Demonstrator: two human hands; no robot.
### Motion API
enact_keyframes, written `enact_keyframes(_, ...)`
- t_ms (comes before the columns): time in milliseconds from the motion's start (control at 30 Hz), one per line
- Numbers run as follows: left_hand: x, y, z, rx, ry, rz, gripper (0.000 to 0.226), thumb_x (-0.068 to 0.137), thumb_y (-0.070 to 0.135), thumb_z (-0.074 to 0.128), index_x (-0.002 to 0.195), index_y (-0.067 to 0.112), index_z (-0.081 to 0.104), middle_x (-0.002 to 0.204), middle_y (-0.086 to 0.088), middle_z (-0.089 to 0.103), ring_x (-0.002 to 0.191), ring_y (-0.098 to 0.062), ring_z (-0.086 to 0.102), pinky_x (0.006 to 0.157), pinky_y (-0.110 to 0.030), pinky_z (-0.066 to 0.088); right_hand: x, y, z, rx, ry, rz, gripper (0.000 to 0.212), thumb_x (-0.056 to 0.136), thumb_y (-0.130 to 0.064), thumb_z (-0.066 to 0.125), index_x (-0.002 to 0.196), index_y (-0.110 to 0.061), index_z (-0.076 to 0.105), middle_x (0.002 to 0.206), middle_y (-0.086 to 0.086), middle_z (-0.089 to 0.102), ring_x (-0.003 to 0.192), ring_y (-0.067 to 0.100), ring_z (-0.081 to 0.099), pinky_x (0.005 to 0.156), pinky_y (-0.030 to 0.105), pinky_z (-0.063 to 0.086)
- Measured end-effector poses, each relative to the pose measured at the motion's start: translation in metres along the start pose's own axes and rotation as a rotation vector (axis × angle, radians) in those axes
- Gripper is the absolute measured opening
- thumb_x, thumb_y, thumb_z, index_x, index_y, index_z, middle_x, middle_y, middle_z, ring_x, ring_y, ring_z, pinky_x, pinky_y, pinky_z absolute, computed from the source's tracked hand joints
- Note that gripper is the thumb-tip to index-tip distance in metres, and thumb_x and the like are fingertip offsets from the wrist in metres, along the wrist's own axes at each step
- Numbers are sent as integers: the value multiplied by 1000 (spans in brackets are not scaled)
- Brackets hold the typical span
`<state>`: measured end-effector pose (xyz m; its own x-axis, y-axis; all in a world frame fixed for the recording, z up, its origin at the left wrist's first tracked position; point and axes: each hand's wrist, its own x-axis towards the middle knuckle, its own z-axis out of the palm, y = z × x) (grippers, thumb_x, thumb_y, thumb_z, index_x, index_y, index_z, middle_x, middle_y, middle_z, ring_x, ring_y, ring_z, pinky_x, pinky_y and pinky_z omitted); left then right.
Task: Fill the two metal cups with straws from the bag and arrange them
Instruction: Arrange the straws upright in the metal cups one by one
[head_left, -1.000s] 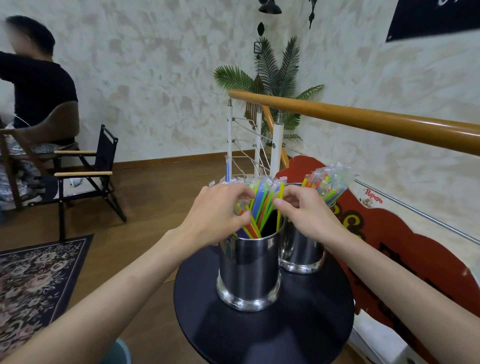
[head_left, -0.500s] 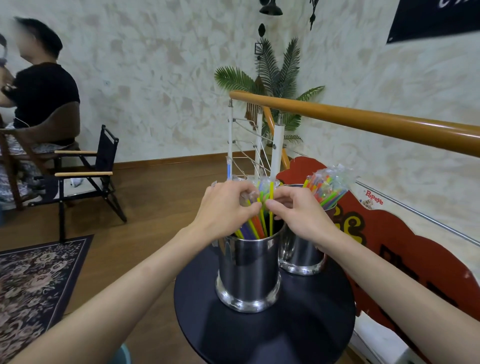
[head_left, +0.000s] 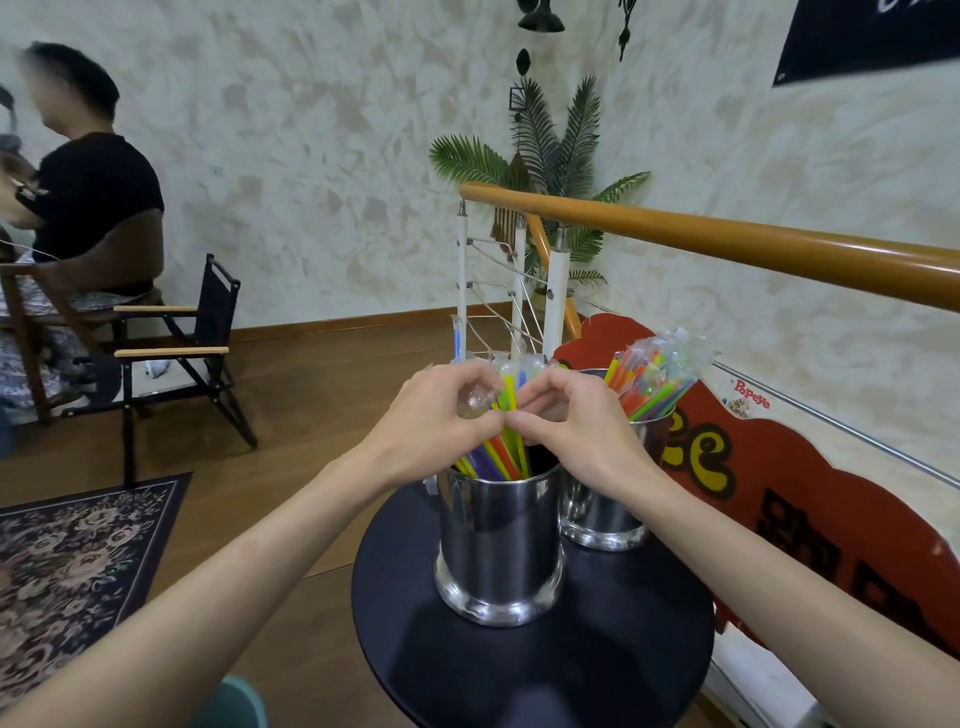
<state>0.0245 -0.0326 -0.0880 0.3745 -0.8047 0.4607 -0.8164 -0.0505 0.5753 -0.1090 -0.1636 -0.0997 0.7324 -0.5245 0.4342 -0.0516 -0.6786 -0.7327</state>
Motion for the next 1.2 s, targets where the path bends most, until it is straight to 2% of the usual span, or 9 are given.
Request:
enact_keyframes(100, -1, -2, -5, -45, 24, 6, 19, 81, 46, 66, 87, 28, 65, 84, 8, 68, 82, -13, 62, 80, -43, 52, -2, -3, 4, 9, 11, -4, 21, 81, -27, 85, 90, -21, 67, 86, -4, 72, 75, 6, 69, 68, 15, 53)
enact_keyframes(167, -3, -3, -7, 16, 65, 28, 31, 81, 57, 61, 82, 26, 63, 77, 9, 66, 76, -9, 60, 76, -38, 50, -4, -3, 7, 5, -14, 0, 22, 77, -24, 88, 85, -20, 68, 81, -4, 73, 70, 3, 66, 65, 13, 49)
enact_keyframes(267, -6, -1, -8, 260, 102, 113, 33, 82, 59, 50, 78, 28, 61, 76, 12, 64, 79, -9, 57, 82, -40, 44, -9, 2, 8, 27, -91, -8, 20, 74, -25, 90, 73, -21, 71, 74, -1, 74, 71, 15, 71, 70, 28, 56)
enact_keyframes(367, -7, -1, -7, 337, 98, 151, 18, 84, 48, 55, 79, 31, 58, 79, 13, 65, 80, -10, 55, 85, -41, 43, -13, 2, 0, 46, -131, -26, 18, 74, -27, 90, 73, -20, 74, 76, -2, 75, 74, 17, 72, 72, 31, 58)
enact_keyframes(567, -6, -3, -3, 250, 88, 90, 15, 86, 29, 69, 85, 30, 55, 81, 14, 63, 86, -13, 60, 87, -44, 45, -15, 8, -12, -110, 45, -59, 28, 74, -27, 90, 75, -16, 64, 72, -2, 69, 64, 7, 62, 60, 22, 49)
enact_keyframes(667, -6, -1, 1, 230, 66, 66, 14, 86, 27, 69, 88, 33, 56, 83, 18, 64, 87, -10, 60, 90, -45, 47, -11, 14, -12, -201, 61, -51, 27, 78, -27, 87, 86, -19, 63, 77, -7, 67, 68, 7, 62, 63, 22, 51)
enact_keyframes(767, -6, -2, 3, 221, 52, 61, 15, 86, 29, 68, 90, 36, 55, 83, 19, 65, 88, -7, 61, 90, -45, 47, -5, 14, -8, -289, 22, -96, 13, 85, -28, 81, 92, -21, 72, 81, -14, 67, 71, 4, 62, 70, 25, 52)
enact_keyframes(967, -4, -3, 1, 215, 45, 27, 17, 88, 30, 67, 97, 36, 54, 82, 20, 68, 89, -9, 59, 92, -43, 45, 6, 3, -5, -219, 46, -47, 13, 92, -29, 74, 93, -16, 72, 83, -9, 72, 81, 3, 67, 81, 30, 57)
enact_keyframes(1200, -2, -6, 0, 200, 44, 20, 19, 92, 35, 65, 108, 30, 57, 85, 16, 70, 97, -16, 64, 94, -47, 47, 10, -5, -8, -149, 71, -5, 14, 92, -29, 74, 96, -15, 75, 83, -8, 75, 79, 0, 69, 78, 24, 57)
